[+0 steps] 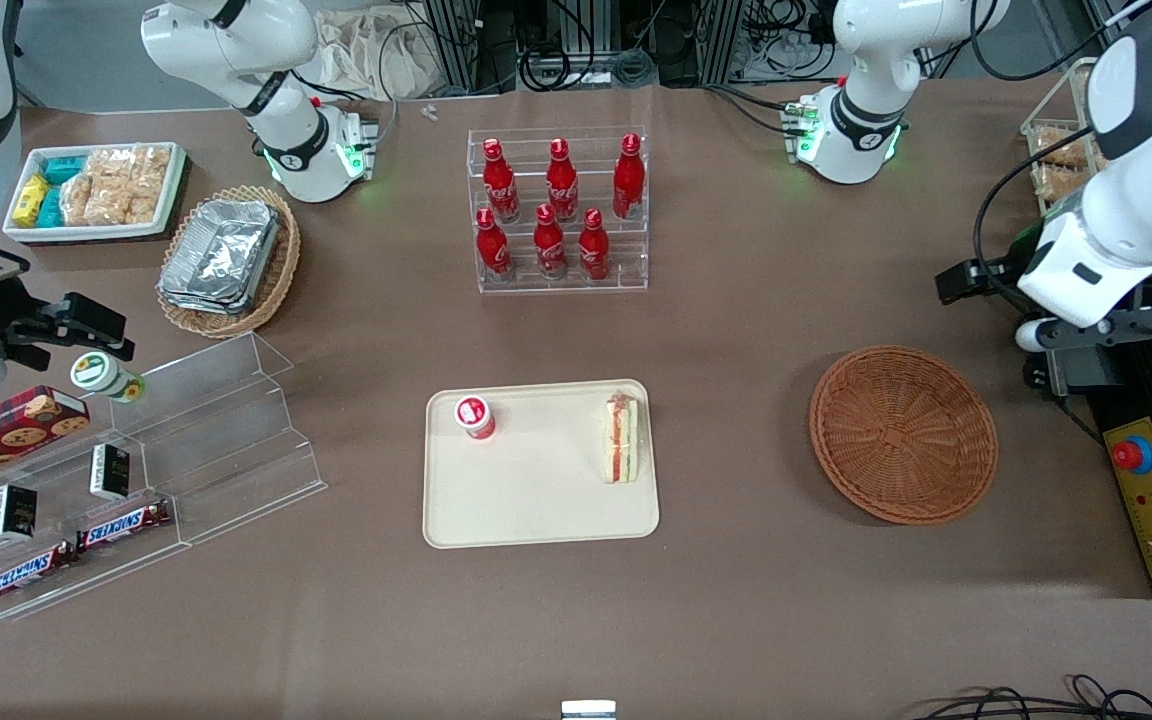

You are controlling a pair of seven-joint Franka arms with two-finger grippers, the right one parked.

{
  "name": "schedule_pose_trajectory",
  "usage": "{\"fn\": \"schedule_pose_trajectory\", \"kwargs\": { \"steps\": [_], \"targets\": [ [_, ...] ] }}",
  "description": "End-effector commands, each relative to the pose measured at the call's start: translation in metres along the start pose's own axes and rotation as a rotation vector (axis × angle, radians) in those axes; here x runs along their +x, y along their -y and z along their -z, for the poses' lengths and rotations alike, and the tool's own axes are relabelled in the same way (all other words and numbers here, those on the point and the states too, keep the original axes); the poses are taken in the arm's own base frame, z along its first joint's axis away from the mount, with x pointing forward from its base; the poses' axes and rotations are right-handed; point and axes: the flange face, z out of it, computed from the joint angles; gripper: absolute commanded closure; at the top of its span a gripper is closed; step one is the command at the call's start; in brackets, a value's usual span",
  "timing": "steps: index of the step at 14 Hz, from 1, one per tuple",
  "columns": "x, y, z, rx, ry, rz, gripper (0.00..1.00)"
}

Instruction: Place sandwich from basket to tray

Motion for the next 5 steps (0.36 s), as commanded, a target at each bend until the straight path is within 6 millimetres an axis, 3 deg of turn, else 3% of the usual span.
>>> {"fn": "schedule_pose_trajectory", "kwargs": {
  "steps": [1,2,5],
  "targets": [
    [0.018,0.027,0.008,-0.031,-0.001,-0.072,0.00],
    [0.027,0.020,0.010,-0.029,0.001,-0.086,0.00],
    [0.036,0.038,0.016,-0.018,0.000,-0.049,0.00]
  ]
}}
